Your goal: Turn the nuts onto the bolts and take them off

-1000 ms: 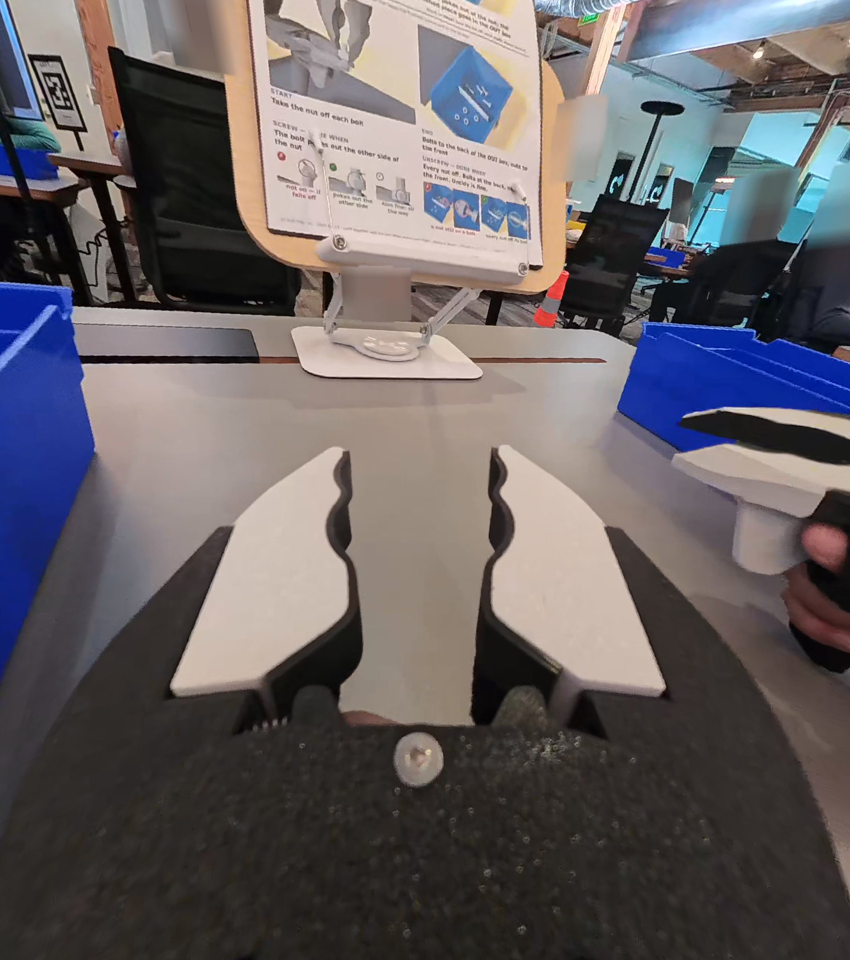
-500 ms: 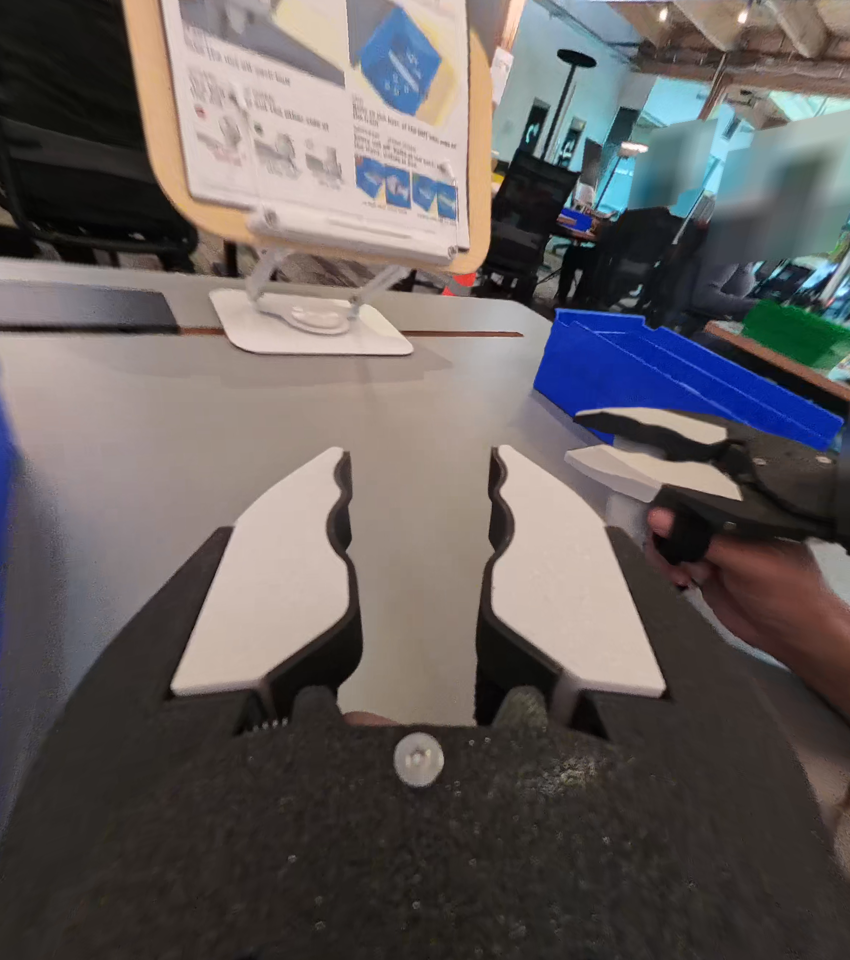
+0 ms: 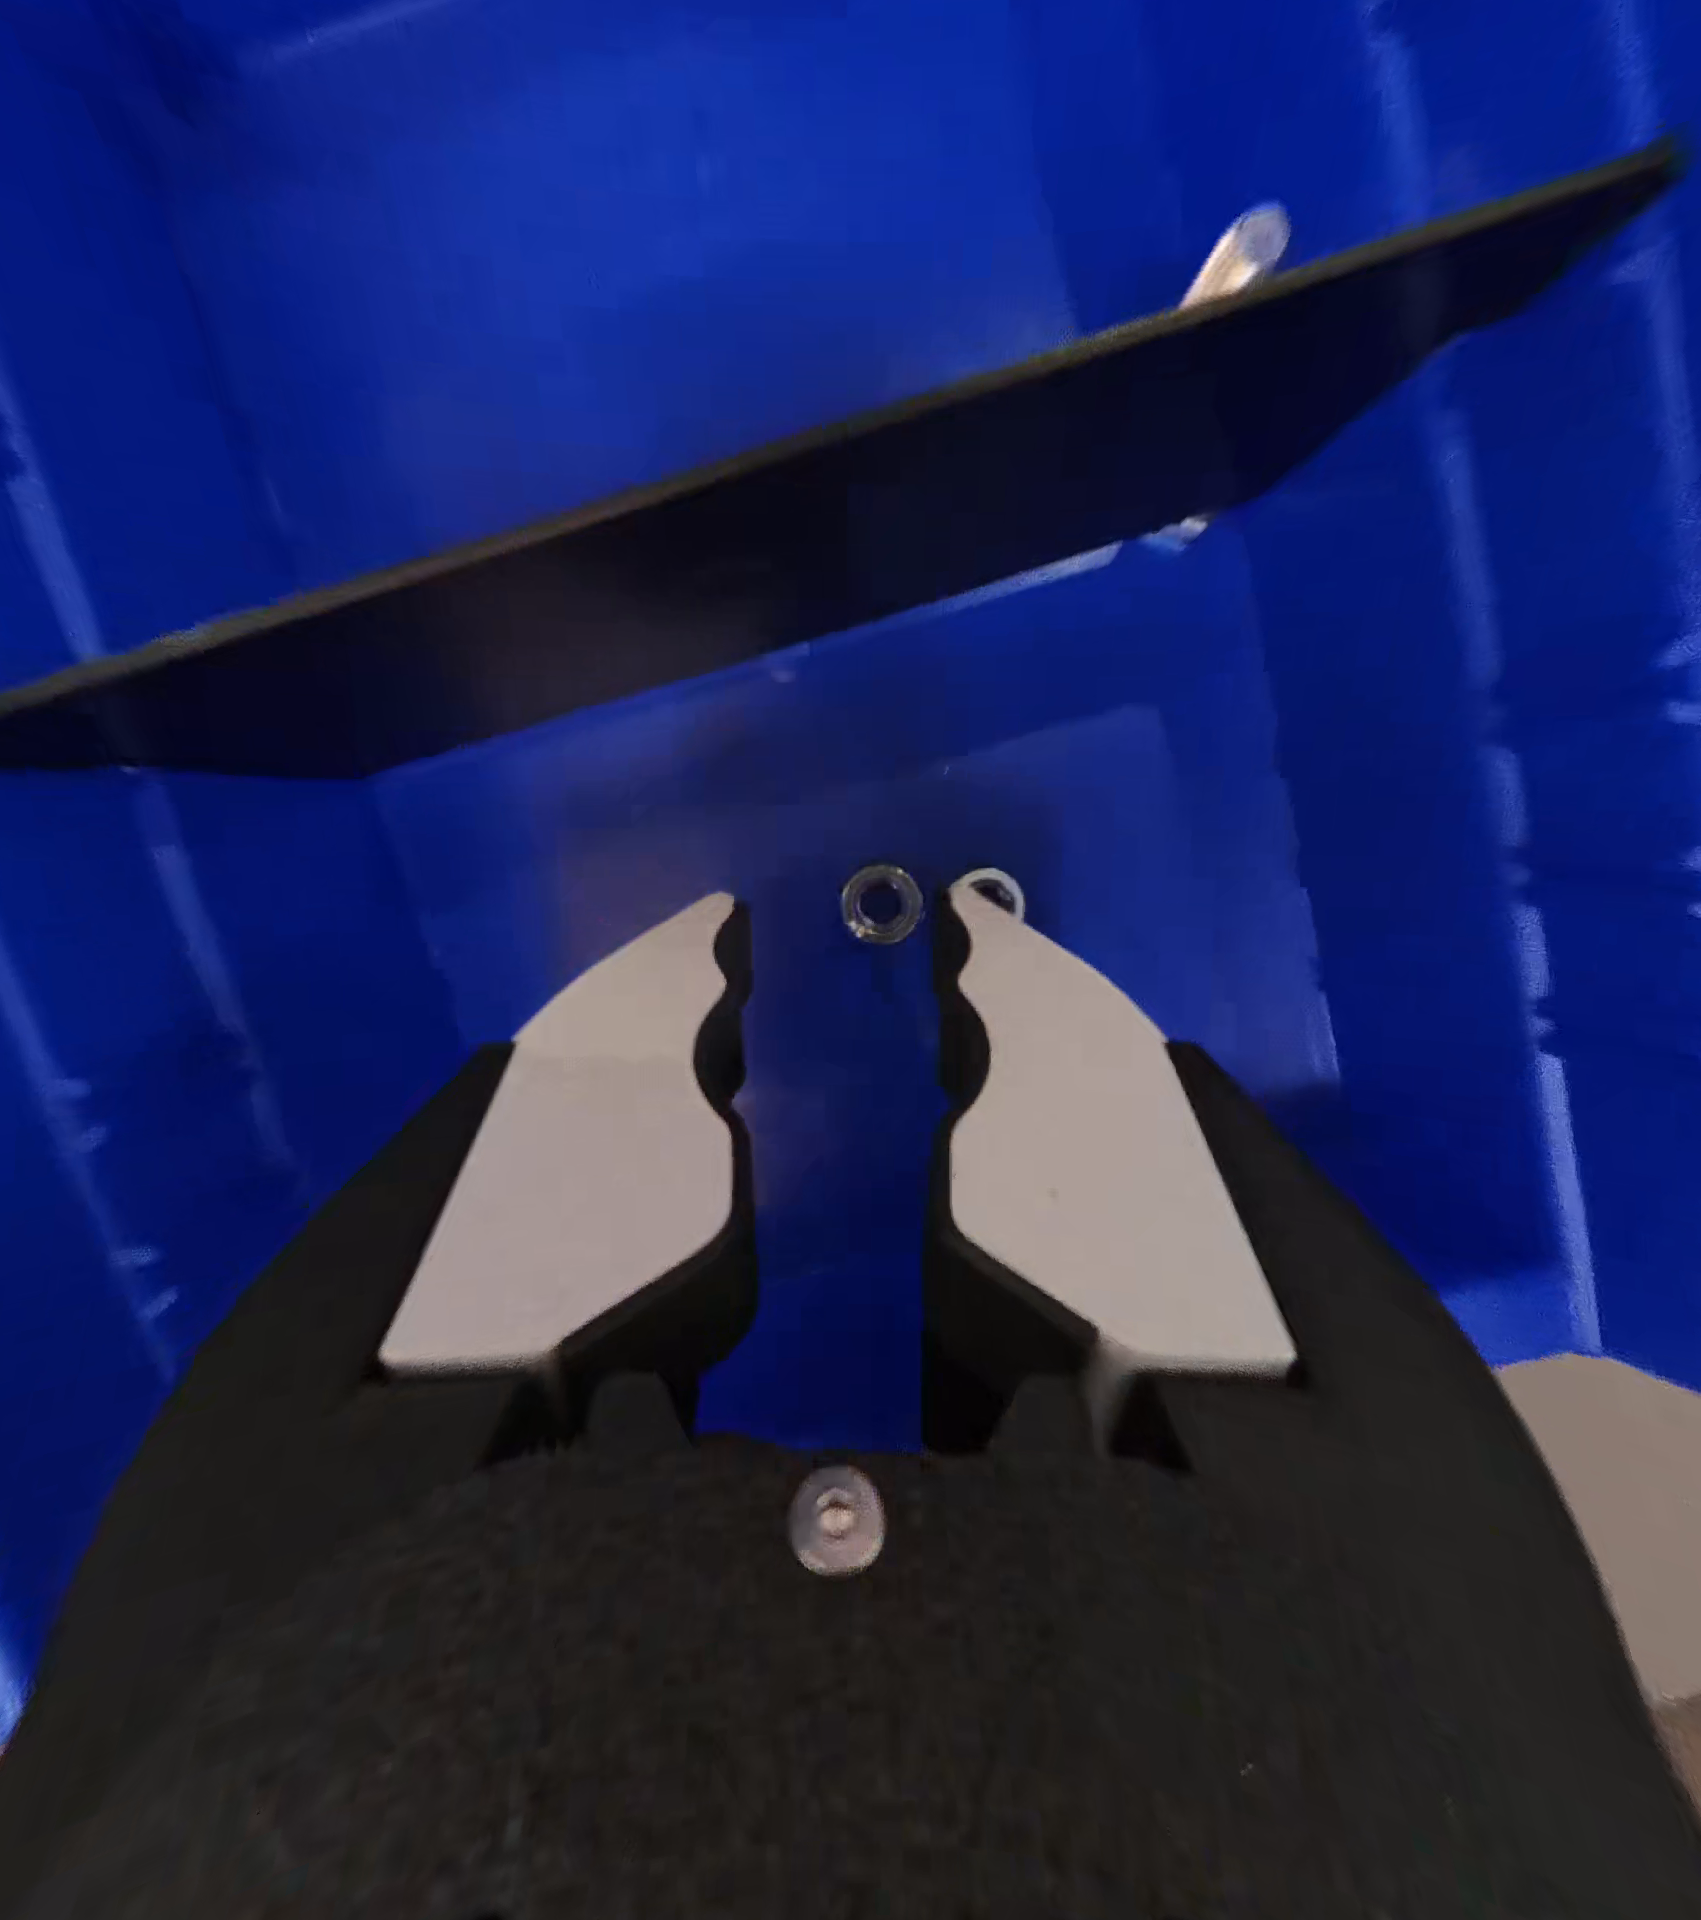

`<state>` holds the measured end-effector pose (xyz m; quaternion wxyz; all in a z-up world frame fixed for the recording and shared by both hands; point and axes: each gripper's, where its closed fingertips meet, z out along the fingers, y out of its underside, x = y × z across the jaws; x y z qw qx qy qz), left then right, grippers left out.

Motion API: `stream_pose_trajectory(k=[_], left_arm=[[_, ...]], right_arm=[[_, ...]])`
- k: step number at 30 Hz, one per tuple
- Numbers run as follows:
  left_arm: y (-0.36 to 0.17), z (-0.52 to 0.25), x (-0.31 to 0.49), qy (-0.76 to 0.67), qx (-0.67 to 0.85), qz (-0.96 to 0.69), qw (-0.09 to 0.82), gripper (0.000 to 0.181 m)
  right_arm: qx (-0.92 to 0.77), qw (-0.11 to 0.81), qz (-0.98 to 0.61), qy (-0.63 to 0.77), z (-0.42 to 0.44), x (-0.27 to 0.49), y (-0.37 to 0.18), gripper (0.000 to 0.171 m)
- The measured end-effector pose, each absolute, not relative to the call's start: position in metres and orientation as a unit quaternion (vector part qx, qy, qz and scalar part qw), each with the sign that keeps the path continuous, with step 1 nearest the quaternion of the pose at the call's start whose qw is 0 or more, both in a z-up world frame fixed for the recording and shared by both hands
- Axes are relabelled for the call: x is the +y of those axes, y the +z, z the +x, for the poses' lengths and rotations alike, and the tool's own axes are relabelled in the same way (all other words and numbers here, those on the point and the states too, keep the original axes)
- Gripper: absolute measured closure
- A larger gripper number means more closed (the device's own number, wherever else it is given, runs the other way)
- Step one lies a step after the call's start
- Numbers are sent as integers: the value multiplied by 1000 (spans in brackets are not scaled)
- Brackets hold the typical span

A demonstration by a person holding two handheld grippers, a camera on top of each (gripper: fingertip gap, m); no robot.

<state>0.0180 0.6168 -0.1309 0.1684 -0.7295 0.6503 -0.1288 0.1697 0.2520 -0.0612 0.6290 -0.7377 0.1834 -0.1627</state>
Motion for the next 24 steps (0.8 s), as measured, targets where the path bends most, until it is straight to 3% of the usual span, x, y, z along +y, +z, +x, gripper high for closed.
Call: stream_pose_trajectory(k=[6,19,24], left_arm=[[-152,20,614,-156,600,-779,99,136],[-152,15,626,-136,585,-793,101,135],[-155,17,627,-96,613,-773,134,151]], right_arm=[[193,638,-733,-137,169,252,-60,134],[213,650,-724,-89,170,250,-60,136],[213,649,-725,-89,170,250,-61,136]])
